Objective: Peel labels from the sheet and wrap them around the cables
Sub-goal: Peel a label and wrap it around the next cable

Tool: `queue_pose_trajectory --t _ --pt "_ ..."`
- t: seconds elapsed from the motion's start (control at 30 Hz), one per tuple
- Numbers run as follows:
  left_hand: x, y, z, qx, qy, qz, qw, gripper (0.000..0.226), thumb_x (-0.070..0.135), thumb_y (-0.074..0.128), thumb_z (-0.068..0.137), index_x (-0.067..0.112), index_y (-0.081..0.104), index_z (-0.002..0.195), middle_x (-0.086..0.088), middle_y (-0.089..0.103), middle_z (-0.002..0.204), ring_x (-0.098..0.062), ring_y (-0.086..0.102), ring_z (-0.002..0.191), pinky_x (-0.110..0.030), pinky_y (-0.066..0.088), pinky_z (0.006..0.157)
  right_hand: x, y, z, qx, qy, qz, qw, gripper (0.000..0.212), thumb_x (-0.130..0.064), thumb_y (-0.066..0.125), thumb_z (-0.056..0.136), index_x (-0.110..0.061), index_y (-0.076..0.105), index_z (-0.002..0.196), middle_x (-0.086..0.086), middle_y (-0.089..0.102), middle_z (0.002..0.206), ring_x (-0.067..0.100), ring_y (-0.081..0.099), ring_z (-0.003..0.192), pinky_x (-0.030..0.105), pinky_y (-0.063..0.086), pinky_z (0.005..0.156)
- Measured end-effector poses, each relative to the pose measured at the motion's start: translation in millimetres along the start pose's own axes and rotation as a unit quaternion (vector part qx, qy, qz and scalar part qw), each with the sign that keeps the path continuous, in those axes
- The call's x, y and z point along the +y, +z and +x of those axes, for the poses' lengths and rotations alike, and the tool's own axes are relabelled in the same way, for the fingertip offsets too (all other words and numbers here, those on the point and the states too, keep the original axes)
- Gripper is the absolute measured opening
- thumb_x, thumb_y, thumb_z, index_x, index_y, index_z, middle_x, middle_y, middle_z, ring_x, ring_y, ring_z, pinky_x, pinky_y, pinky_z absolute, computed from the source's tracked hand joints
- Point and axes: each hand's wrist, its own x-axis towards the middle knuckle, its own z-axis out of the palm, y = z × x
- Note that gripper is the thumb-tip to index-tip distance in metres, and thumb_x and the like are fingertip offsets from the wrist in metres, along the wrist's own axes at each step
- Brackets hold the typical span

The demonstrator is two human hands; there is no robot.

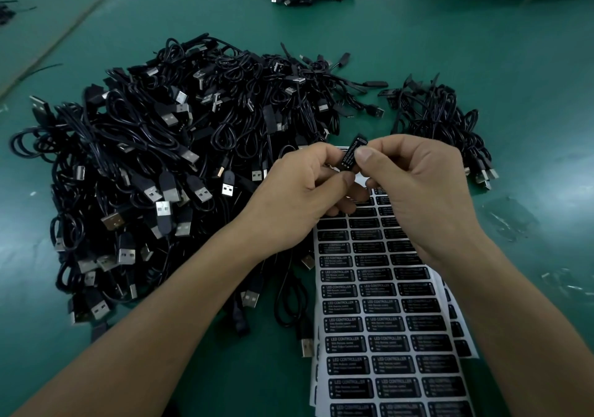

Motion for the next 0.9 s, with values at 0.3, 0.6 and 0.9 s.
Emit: queue_pose_trajectory --t 0.3,0.6,0.9 --pt "0.0 0.9 -0.6 -0.001 -0.004 -0.013 1.0 0.012 0.013 0.054 0.103 0.024 0.06 0.103 0.002 0.078 0.087 -0.014 0.074 0.076 -0.023 0.056 0.067 -0.7 0.8 -0.8 0.004 -0.02 -0.001 1.0 0.014 -0.015 0.071 0.092 -0.021 0.07 0.08 -0.011 0.068 0.065 0.0 0.059 0.06 0.015 0.05 0.058" --pt "1.7 0.8 -0.9 -0.001 -0.002 -0.018 1.0 0.012 0.013 0.054 0.103 0.024 0.06 0.102 0.001 0.078 0.087 -0.014 0.074 0.075 -0.021 0.055 0.065 -1.5 2.2 -1.0 0.005 -0.021 -0.003 1.0 0.014 -0.013 0.07 0.092 -0.019 0.07 0.08 -0.011 0.067 0.064 0.002 0.06 0.059 0.018 0.054 0.059" --pt "1.3 1.0 -1.5 -0.004 -0.001 -0.015 1.0 0.012 0.015 0.053 0.103 0.025 0.06 0.103 0.006 0.077 0.085 -0.012 0.073 0.074 -0.019 0.053 0.065 -1.8 1.5 -1.4 0.006 -0.023 -0.007 1.0 0.014 -0.013 0.071 0.092 -0.021 0.07 0.08 -0.013 0.068 0.064 -0.001 0.06 0.057 0.016 0.051 0.058"
